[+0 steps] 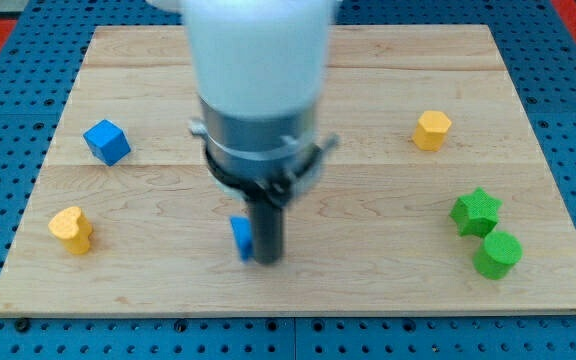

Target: Slide the yellow heart to the yellow hexagon

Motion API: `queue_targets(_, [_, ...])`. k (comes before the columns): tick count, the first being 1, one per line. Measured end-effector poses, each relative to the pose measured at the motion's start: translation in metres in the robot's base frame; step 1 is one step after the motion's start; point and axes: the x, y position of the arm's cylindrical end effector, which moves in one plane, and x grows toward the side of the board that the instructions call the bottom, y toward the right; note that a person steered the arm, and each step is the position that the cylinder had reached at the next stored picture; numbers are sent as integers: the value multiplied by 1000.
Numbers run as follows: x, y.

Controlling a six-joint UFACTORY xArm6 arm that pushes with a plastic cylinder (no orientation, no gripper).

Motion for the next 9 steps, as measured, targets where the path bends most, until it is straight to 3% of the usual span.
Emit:
queue_targets(1, [-49, -79])
queue_targets(2, [-84, -121])
queue_targets(3, [-42, -127])
queue_targets(4, [57, -135])
queue_targets(5, [64, -211])
queue_targets(6, [3, -238])
queue_targets(8, [-1, -31])
queue_targets(9, [-11, 34])
